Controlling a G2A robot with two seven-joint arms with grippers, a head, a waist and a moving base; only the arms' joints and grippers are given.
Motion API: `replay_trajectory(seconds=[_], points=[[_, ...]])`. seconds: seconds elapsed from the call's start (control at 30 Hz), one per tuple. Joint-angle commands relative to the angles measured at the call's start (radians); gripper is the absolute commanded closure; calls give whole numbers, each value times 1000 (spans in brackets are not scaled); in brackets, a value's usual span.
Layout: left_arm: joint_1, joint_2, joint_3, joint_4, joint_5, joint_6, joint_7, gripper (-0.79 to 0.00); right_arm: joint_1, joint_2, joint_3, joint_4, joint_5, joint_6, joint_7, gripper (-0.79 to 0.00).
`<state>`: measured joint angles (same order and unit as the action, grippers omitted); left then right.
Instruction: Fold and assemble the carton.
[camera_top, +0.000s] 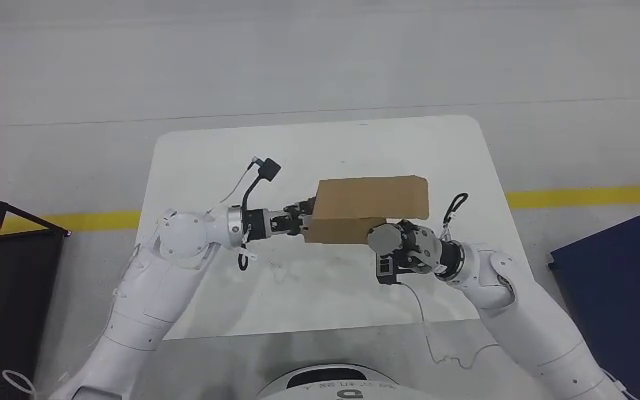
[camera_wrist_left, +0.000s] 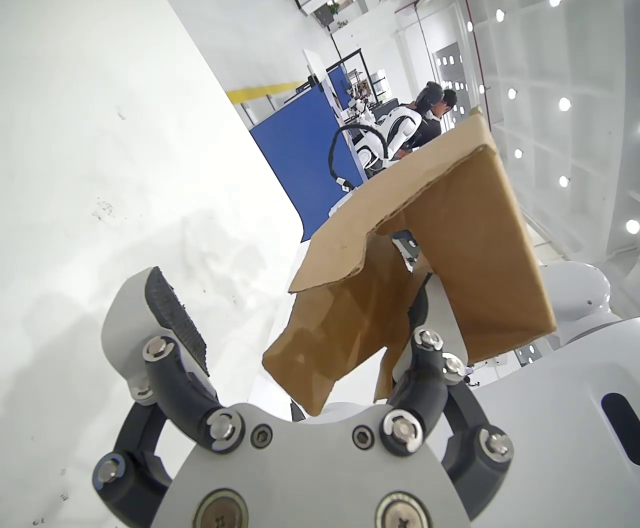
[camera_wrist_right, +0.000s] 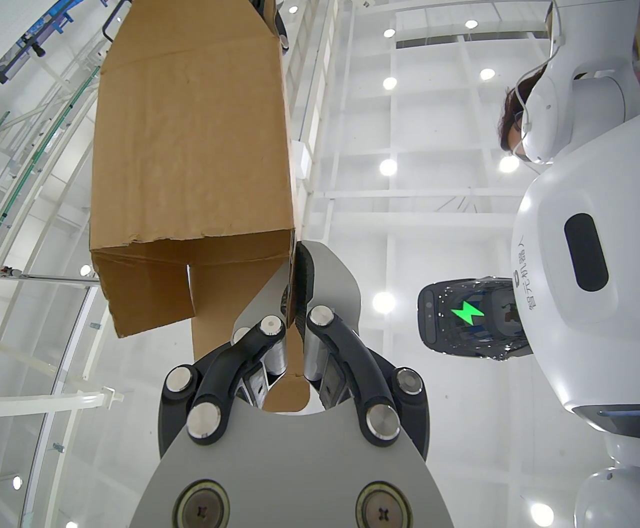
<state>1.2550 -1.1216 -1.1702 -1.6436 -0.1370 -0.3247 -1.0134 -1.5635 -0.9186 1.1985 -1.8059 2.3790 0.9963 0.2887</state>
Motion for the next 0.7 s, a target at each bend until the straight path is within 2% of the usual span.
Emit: replay_trajectory(seconds=[0.0,0.17,0.37,0.6,0.67], points=[[-3,1,-2,0,0,2,4,-785,-1,-2,1,4,-5,3,1,0],[-1,6,-31,9,-13,-3,29,-785,-7,-6,10,17,-18,11,9,0],[36,23,-114,34,-42,-10,36,-785,-21,-7,37,19,-42,16,50,0],[80,35,-209,100,-167,-4,63,-785,-24,-8,58,26,-66,16,77,0],[84,36,-214,113,-182,-5,64,-785,-24,-8,58,26,-66,16,77,0]])
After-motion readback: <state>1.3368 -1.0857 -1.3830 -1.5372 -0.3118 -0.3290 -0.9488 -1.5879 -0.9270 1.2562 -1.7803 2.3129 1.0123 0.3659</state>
